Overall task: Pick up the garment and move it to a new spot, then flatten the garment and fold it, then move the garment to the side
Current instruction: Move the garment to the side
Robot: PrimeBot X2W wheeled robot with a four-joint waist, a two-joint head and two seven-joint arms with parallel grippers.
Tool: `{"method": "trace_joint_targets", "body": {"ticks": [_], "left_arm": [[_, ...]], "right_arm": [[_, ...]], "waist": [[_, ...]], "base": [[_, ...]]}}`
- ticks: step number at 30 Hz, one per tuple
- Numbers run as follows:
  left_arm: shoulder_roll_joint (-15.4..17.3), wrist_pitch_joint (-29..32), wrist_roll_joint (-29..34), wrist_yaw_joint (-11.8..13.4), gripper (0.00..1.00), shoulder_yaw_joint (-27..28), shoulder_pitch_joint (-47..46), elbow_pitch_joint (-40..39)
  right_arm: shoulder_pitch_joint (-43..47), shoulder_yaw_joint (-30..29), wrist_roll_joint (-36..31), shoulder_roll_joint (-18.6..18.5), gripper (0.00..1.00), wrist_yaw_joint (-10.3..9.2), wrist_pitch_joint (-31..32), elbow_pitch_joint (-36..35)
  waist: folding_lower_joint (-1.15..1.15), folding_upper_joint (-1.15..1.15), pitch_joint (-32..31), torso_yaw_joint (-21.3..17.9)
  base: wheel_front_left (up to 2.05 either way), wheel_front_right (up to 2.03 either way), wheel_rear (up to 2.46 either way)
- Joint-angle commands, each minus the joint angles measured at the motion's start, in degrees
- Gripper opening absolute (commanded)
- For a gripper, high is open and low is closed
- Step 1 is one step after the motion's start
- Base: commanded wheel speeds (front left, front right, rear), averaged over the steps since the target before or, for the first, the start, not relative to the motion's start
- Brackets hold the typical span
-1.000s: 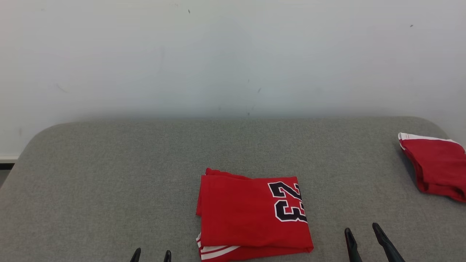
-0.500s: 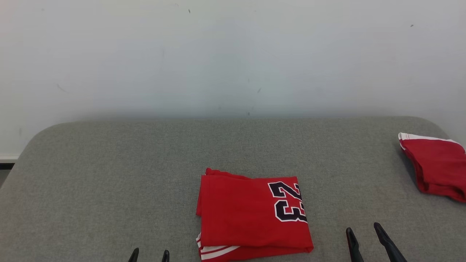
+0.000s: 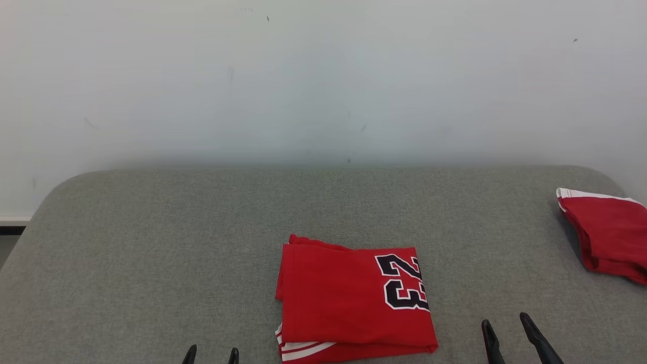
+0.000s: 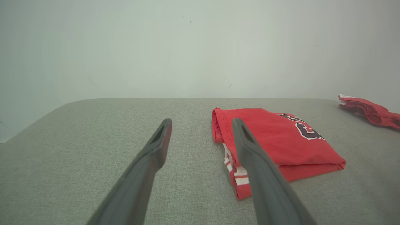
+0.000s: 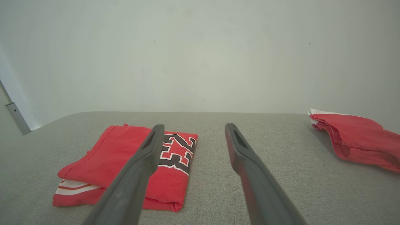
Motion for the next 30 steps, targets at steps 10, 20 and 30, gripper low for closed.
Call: {"method": "trace_joint_targets", "body": {"ticks": [10, 20, 30], "left_arm": [[-0.1, -0.1, 0.4, -0.1, 1.00, -0.8, -1.1, -0.3], [-0.1, -0.1, 1.0, -0.6, 1.00, -1.7, -2.9, -0.4], [-0.1, -0.1, 1.2, -1.2, 1.00, -2.5, -4.7, -0.1]], "right_arm": [[-5.0, 2.7, 4.6, -1.7, 1.00, -0.15, -0.2, 5.6], [-15.0, 13.1, 23.2, -7.9, 1.00, -0.15, -0.1, 18.6], [-23.0, 22.1, 48.2, -14.6, 1.00, -0.15, 6.6, 22.9]], "waist": [[0.00, 0.00, 1.8, 1.6], [0.00, 0.00, 4.4, 5.1], [0.00, 0.00, 7.6, 8.6]], "base": [[0.00, 0.00, 0.00], [0.00, 0.00, 0.00], [0.00, 0.00, 0.00]]}}
